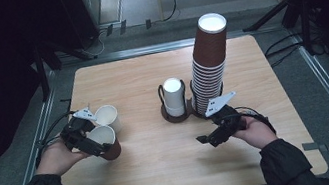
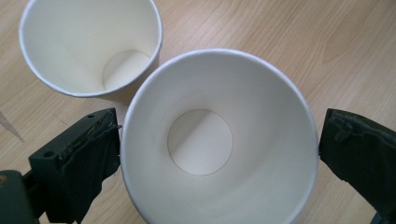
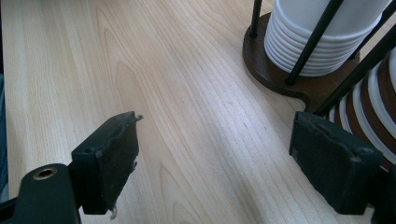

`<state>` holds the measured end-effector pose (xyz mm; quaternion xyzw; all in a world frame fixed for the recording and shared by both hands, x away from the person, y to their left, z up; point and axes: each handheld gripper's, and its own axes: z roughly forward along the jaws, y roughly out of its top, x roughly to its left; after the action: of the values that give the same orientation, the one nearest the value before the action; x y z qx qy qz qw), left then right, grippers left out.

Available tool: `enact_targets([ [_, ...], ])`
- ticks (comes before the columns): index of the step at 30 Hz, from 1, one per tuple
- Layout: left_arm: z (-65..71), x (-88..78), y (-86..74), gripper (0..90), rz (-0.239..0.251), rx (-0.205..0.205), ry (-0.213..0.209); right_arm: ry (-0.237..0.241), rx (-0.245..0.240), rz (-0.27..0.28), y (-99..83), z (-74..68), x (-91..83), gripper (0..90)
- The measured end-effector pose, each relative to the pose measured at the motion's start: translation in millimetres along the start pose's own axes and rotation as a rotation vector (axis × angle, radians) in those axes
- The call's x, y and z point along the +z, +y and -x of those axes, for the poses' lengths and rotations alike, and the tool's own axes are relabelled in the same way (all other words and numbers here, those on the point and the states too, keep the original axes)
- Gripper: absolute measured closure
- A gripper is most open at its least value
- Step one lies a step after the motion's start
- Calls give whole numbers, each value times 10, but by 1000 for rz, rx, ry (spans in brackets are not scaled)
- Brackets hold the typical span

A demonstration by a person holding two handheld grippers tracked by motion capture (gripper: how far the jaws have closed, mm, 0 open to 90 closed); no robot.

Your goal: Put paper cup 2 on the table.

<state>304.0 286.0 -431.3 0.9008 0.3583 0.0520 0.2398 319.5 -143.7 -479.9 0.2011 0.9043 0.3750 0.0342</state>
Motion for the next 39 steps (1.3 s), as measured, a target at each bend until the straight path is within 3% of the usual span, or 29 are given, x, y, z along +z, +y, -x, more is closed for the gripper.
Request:
enact_targets([
  [9, -1, -166, 10, 0, 66, -29, -7, 1, -4, -2, 0, -5, 1, 161],
  [14, 25, -241, 68, 0, 88, -44, 20, 1, -7, -5, 0, -14, 6, 161],
  [21, 73, -255, 170, 0, 139, -61, -25, 5, -9, -8, -2, -27, 6, 161],
  [23, 98, -244, 210, 0, 149, -59, -48, 5, -10, -7, -1, -30, 7, 161],
  [31, 259, -94, 378, 0, 122, 4, -64, 5, -13, -8, -4, -61, 9, 161],
  [39, 417, 77, 557, 0, 122, 17, -116, 7, -16, -11, -11, -86, 10, 161],
])
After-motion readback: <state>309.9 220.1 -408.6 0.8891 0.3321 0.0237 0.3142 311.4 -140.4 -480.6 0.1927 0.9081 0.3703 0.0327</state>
